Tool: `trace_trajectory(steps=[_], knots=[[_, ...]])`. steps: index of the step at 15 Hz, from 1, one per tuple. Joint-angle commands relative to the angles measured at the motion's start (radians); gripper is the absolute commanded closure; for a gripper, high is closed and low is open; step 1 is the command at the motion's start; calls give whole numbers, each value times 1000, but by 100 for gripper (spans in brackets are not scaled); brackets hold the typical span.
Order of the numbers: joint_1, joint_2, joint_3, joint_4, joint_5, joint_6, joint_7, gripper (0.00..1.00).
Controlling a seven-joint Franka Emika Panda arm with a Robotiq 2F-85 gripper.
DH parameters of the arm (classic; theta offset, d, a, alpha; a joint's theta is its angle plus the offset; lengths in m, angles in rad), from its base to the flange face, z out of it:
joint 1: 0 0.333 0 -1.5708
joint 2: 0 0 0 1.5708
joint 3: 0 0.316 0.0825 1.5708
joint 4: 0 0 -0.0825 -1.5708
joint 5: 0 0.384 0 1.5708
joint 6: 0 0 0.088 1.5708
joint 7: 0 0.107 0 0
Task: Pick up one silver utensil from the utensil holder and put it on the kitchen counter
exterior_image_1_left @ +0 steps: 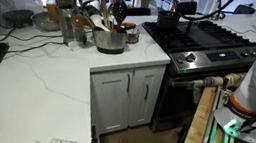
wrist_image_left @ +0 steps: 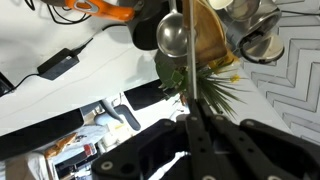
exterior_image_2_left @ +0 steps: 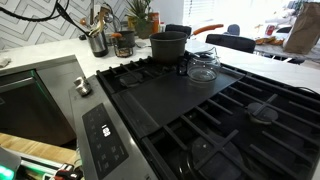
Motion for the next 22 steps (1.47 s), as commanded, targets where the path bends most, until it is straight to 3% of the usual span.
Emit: trace_trajectory(steps=[1,7,10,14,17,18,19,20,22], knots=[[-13,-65,-32,-30,47,-27,10,99],[-67,-69,-90,-20,84,5,62,99],[-157,-30,-80,-14,32,59,218,99],[-311,39,-33,-15,-130,173,487,99],[-498,96,52,-8,-286,232,696,99],[-522,107,62,-8,-340,238,767,99],[-512,114,63,-18,-396,237,836,99],[-472,94,26,-15,-304,212,703,95],[-490,114,41,-16,-361,219,782,95]])
